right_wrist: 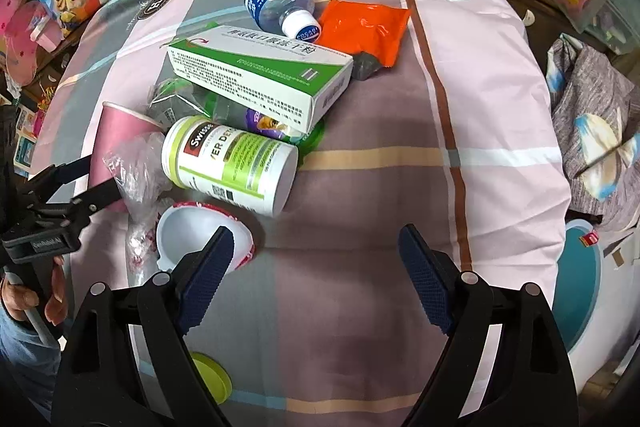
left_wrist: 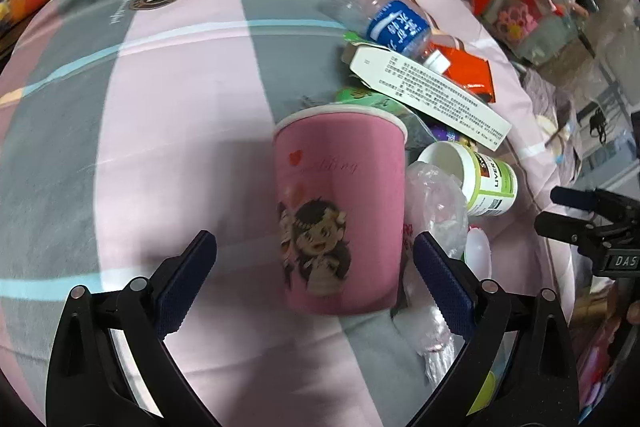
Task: Collect trash
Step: 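Grasp the pink paper cup with the left tool while the right tool grasps the clear plastic bag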
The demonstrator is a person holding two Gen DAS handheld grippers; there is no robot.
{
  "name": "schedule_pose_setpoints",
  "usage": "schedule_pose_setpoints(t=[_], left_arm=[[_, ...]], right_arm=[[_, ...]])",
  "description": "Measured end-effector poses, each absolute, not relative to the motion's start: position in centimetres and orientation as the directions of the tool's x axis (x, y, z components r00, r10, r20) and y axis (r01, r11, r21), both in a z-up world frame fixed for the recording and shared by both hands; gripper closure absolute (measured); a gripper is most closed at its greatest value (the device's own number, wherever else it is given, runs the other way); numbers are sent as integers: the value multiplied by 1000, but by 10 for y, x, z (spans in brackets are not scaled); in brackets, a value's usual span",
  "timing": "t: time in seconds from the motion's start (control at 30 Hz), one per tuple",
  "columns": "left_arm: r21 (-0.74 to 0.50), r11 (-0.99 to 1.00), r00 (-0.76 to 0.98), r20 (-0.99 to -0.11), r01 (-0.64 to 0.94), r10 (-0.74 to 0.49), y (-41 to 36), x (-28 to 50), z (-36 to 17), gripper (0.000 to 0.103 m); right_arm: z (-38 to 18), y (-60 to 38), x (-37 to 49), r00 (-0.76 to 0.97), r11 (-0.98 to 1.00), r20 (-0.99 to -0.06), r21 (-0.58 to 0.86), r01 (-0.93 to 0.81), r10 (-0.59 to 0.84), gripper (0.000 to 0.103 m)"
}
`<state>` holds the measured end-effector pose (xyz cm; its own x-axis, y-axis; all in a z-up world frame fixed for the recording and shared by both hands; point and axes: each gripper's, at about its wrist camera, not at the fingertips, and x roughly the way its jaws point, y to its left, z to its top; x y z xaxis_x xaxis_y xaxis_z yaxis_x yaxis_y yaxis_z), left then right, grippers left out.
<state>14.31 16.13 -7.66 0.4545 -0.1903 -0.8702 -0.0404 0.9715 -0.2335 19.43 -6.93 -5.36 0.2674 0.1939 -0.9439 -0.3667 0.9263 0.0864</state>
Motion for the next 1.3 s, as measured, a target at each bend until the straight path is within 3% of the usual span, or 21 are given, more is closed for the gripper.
schedule_pose_setpoints(t=[0.13, 0.2, 0.23, 0.27, 0.37, 0.87, 0.9, 1.03, 1.3], left_arm=[[-236, 971, 456, -869, -37, -194, 158, 149, -80, 8], [-231, 973, 456, -869, -29, -193, 157, 150, -82, 20], [-239, 971, 454, -867, -20, -204, 157, 150, -83, 35], [-251, 968, 451, -865, -10, -220, 157, 150, -84, 43], [-222, 975, 481, -857, -18, -186, 159, 144, -78, 44], [-317, 940, 542, -816, -128, -202, 239, 87, -66, 44], [-318, 938, 544, -815, -135, -197, 244, 83, -67, 44], [-326, 932, 550, -813, -158, -191, 258, 73, -67, 43], [-343, 919, 549, -814, -195, -188, 273, 64, -73, 43]], right_arm=[[-53, -67, 197, 269, 926, -944, 79, -369, 188, 22], [-54, -66, 197, 269, 926, -946, 72, -371, 181, 22], [-54, -65, 197, 268, 926, -947, 69, -372, 179, 22], [-54, -64, 197, 267, 926, -947, 68, -372, 177, 22], [-52, -59, 194, 262, 924, -947, 77, -374, 185, 22], [-42, 49, 141, 166, 808, -931, 182, -560, 325, 22], [-44, 56, 138, 157, 802, -933, 184, -569, 325, 23], [-60, 83, 131, 110, 782, -944, 187, -594, 310, 43], [-92, 100, 145, 77, 807, -958, 188, -559, 276, 44]])
